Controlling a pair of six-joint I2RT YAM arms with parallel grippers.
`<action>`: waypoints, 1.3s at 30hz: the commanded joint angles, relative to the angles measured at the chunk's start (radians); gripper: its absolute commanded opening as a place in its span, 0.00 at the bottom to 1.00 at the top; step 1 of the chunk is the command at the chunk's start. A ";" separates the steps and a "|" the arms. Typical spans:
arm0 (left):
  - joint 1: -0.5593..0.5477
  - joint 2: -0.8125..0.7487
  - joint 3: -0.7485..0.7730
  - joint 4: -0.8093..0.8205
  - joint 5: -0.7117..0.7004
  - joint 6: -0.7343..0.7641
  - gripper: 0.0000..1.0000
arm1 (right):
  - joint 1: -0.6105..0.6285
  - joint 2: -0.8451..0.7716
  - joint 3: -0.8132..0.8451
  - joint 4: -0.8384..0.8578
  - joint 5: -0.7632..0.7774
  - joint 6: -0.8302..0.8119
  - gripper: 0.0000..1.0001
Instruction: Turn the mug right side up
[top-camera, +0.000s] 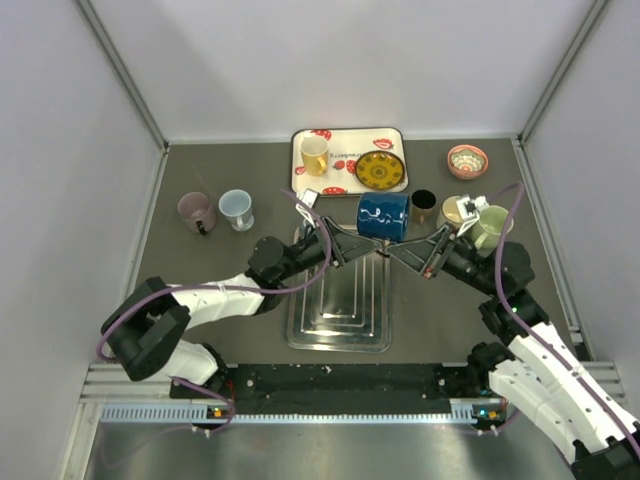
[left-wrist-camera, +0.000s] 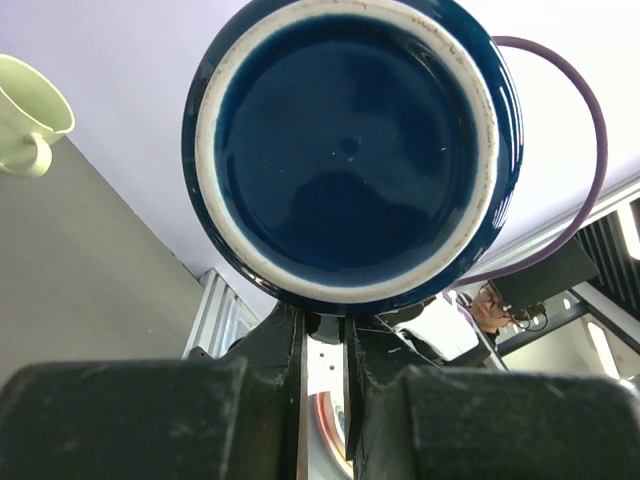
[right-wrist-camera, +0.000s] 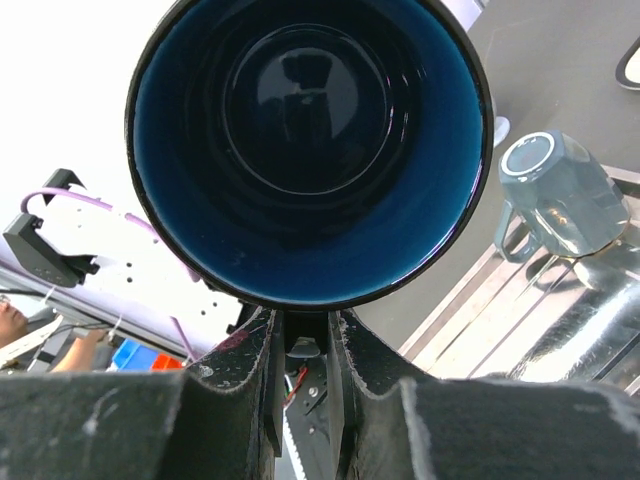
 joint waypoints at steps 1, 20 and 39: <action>0.014 -0.036 0.121 0.164 0.009 0.031 0.00 | 0.020 -0.009 0.013 -0.138 -0.125 -0.078 0.00; 0.016 -0.295 0.060 -0.365 -0.056 0.442 0.00 | 0.020 -0.036 0.227 -0.509 -0.005 -0.260 0.50; -0.179 -0.049 0.454 -1.486 -0.840 0.855 0.00 | 0.020 -0.196 0.289 -0.985 0.579 -0.433 0.50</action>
